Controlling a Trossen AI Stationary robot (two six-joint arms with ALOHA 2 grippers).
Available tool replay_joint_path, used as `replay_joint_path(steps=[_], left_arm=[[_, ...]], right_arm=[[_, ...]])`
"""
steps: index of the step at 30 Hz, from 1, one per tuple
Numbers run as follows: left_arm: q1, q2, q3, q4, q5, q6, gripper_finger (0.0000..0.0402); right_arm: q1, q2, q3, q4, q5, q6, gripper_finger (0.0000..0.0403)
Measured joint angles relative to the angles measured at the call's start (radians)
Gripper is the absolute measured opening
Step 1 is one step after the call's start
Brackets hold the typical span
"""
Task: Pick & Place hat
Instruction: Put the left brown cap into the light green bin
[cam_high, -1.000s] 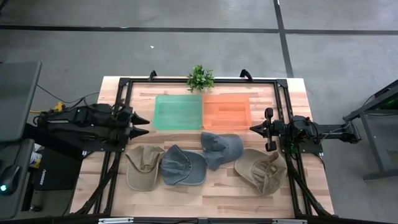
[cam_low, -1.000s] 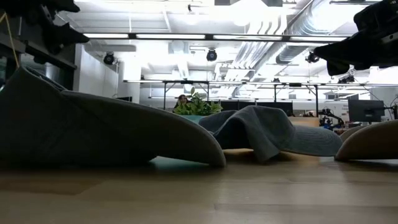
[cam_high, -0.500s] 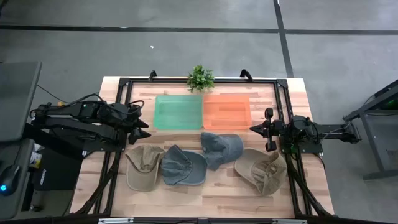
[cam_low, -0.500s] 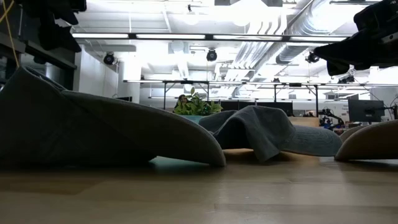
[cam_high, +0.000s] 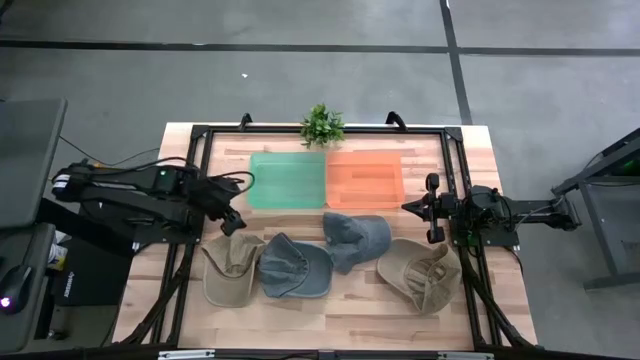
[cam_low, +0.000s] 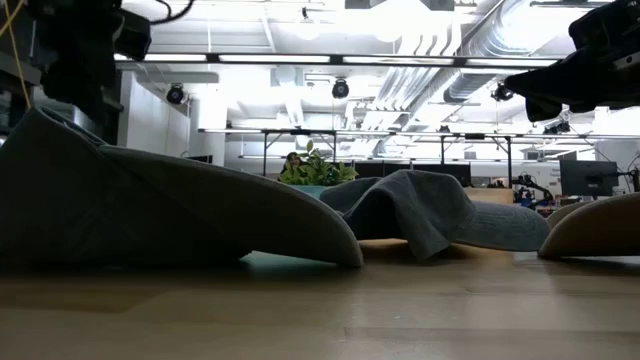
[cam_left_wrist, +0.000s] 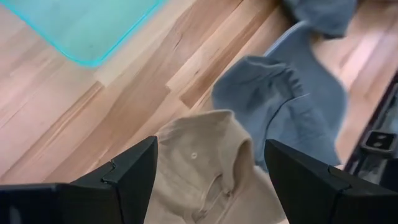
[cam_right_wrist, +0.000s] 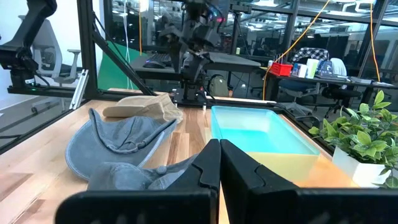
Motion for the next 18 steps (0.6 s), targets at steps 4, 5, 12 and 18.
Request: replay_joint_path(steps=[4, 5, 12, 18], left_arm=[[0.0, 0.059, 0.0, 0.001, 0.011, 0.03, 0.0275], [0.0, 0.075, 0.0, 0.002, 0.024, 0.035, 0.0275], [-0.008, 0.169, -0.001, 0.117, 0.143, 0.011, 0.0275], [-0.068, 0.253, -0.001, 0.166, 0.14, -0.13, 0.0275]], right_arm=[[0.0, 0.0, 0.0, 0.0, 0.0, 0.0, 0.0001], [0.0, 0.0, 0.0, 0.0, 0.0, 0.0, 0.0001], [0.0, 0.0, 0.0, 0.0, 0.0, 0.0, 0.0001], [0.0, 0.0, 0.0, 0.0, 0.0, 0.0, 0.0001]])
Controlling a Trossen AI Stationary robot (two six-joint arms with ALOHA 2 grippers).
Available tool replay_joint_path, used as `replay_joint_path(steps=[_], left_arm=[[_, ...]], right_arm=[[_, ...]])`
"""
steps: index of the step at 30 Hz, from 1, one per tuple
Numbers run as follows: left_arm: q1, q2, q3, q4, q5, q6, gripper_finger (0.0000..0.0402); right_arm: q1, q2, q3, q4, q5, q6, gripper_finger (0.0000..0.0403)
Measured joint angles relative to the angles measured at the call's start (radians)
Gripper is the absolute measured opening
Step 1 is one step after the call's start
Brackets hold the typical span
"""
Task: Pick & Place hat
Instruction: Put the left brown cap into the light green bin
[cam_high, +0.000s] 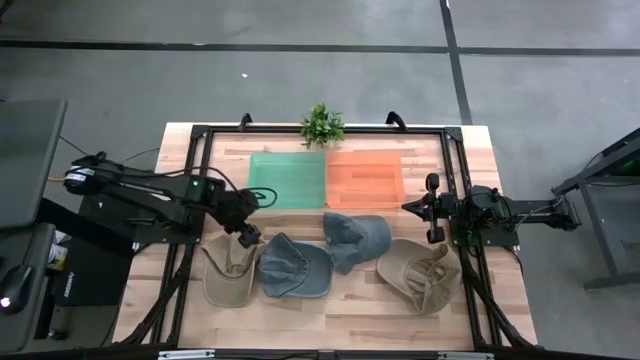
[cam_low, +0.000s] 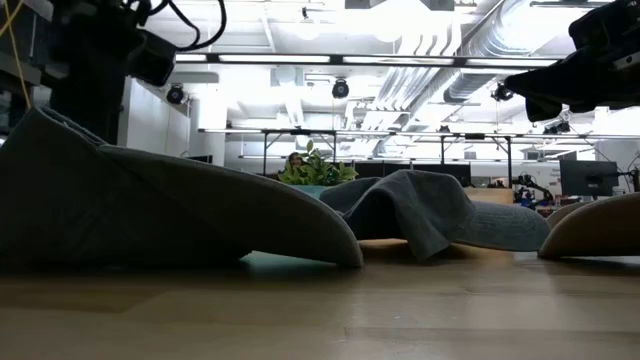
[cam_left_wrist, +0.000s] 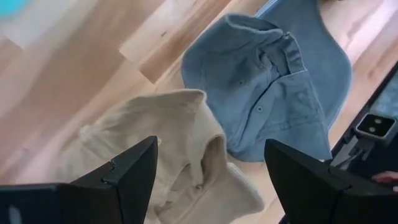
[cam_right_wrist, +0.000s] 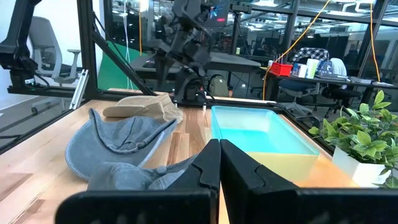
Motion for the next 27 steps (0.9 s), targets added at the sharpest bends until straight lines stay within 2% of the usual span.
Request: replay_joint_path(steps=[8, 15, 22, 27], left_arm=[[-0.084, 0.135, 0.0, 0.082, -0.019, -0.199, 0.0275], [-0.111, 0.237, 0.0, 0.098, -0.029, -0.318, 0.0275], [-0.116, 0.312, 0.027, 0.145, -0.004, -0.323, 0.0275], [-0.116, 0.369, 0.07, 0.082, 0.003, -0.287, 0.0275]], right_arm=[[0.0, 0.0, 0.0, 0.0, 0.0, 0.0, 0.0001], [0.0, 0.0, 0.0, 0.0, 0.0, 0.0, 0.0001], [0.0, -0.001, 0.0, 0.0, 0.0, 0.0, 0.0001], [0.0, 0.0, 0.0, 0.0, 0.0, 0.0, 0.0001]])
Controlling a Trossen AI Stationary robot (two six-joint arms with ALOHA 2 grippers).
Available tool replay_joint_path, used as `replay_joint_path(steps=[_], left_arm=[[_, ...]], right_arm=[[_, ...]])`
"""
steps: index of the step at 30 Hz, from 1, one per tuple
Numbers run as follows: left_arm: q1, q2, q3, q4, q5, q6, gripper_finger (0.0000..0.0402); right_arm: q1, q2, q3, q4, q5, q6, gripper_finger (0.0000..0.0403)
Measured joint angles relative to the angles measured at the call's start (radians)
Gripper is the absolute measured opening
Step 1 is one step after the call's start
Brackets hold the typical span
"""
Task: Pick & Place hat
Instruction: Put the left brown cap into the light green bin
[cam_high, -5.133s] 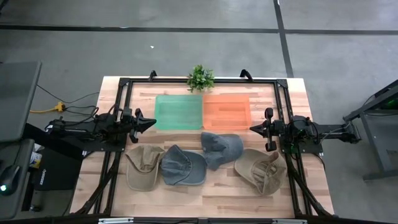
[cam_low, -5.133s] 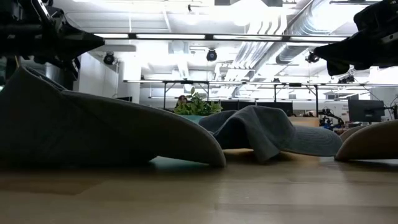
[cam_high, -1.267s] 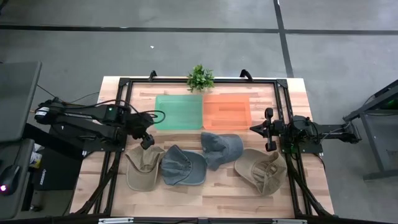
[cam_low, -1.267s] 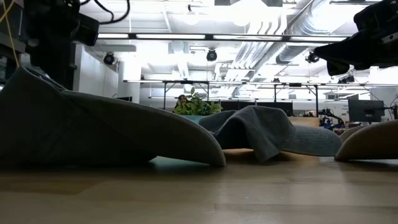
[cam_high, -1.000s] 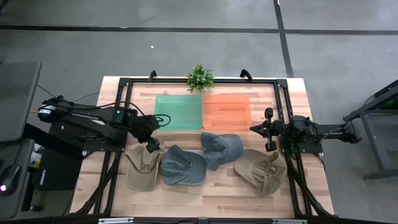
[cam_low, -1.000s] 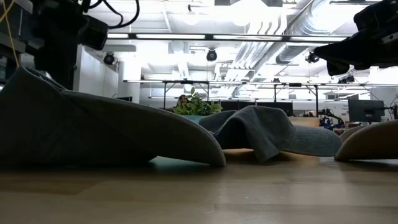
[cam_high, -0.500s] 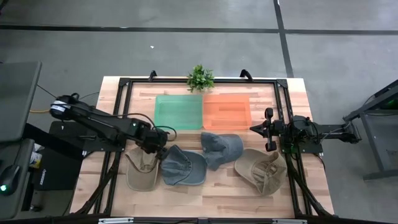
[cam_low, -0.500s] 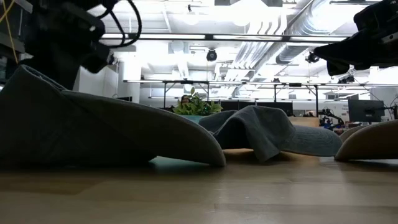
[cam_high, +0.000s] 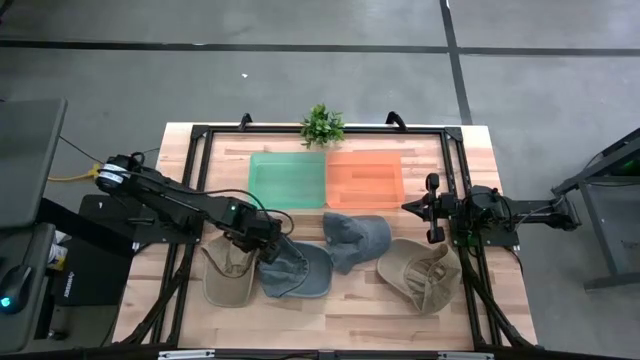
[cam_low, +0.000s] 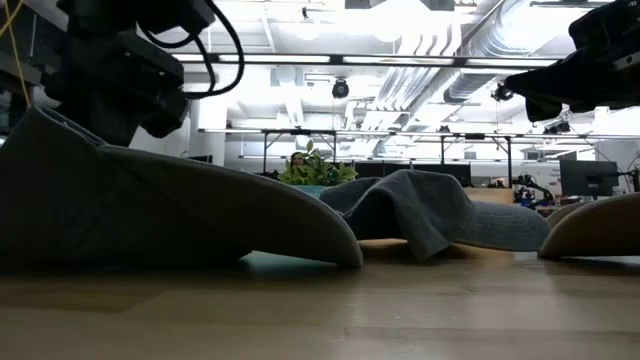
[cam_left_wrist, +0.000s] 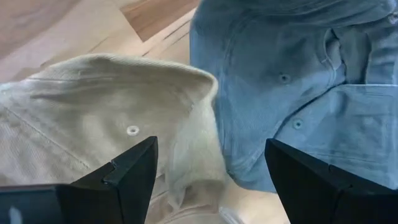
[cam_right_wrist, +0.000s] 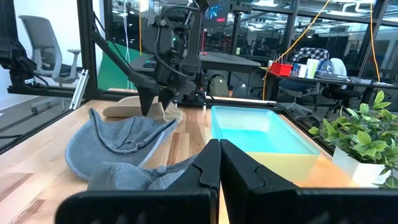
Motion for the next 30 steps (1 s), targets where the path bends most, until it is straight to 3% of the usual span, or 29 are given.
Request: replay_joint_path(steps=[9, 23, 30], left_arm=[[0.001, 0.014, 0.014, -0.056, 0.0, 0.021, 0.0265], [0.001, 0.014, 0.014, -0.053, 0.012, 0.052, 0.0109], [0.001, 0.014, 0.014, -0.032, 0.019, 0.076, 0.0085]], right_arm=[[0.0, 0.0, 0.0, 0.0, 0.0, 0.0, 0.0001], [0.0, 0.0, 0.0, 0.0, 0.0, 0.0, 0.0001], [0.0, 0.0, 0.0, 0.0, 0.0, 0.0, 0.0001]])
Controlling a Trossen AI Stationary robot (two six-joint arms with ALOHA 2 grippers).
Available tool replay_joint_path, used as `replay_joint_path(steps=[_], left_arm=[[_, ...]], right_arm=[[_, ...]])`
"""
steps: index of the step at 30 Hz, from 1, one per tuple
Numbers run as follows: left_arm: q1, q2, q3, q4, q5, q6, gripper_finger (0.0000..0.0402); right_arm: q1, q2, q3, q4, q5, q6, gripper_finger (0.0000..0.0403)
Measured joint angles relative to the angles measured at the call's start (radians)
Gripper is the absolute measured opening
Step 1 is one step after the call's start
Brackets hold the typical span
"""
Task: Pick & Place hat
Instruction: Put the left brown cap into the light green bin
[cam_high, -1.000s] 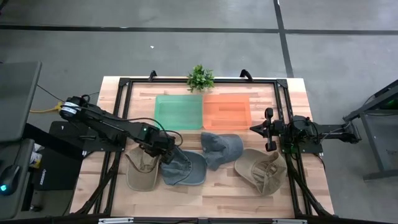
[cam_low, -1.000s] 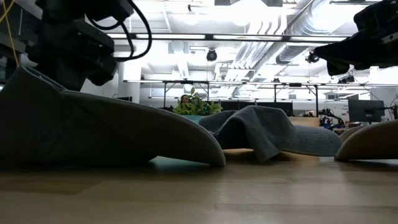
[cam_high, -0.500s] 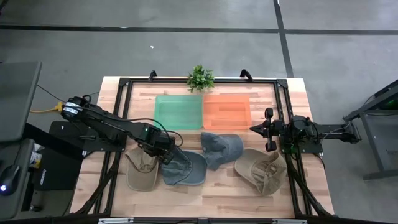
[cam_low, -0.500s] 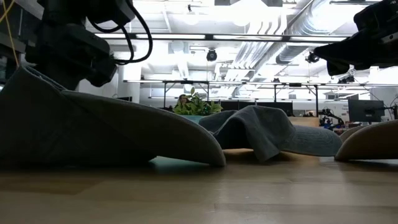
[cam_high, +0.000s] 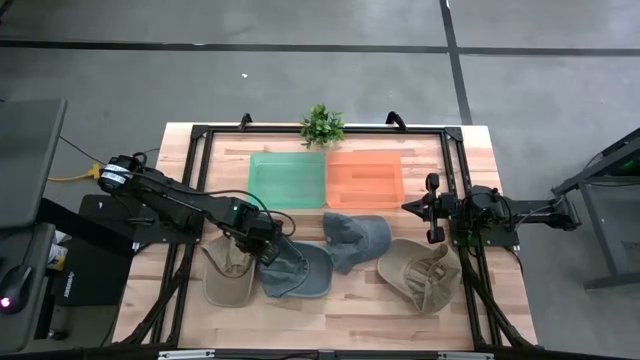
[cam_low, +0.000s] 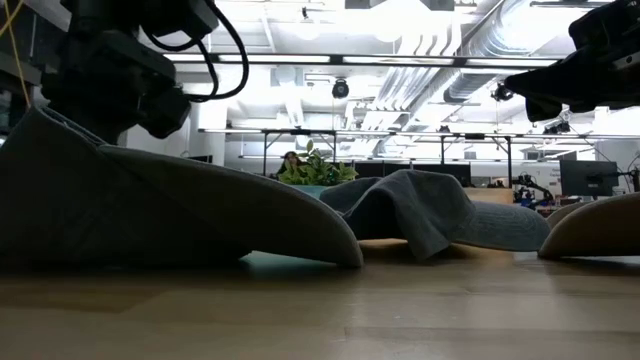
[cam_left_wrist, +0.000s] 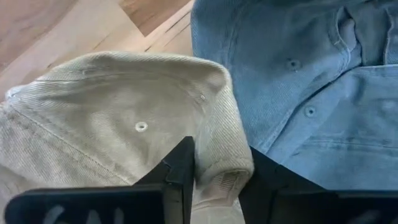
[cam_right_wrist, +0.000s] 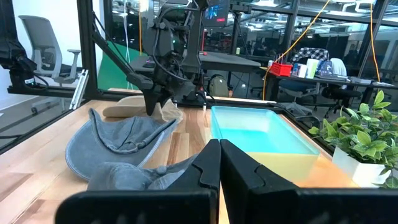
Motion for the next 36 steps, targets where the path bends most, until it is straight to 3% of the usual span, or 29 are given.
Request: replay_joint_path(steps=[13, 36], left_arm=[[0.0, 0.0, 0.0, 0.01, -0.063, 0.016, 0.0184], [0.001, 0.045, -0.022, -0.011, -0.08, -0.029, 0.0177]], right_arm=[[0.0, 0.0, 0.0, 0.0, 0.0, 0.0, 0.0001], [0.0, 0.0, 0.0, 0.0, 0.0, 0.0, 0.0001]])
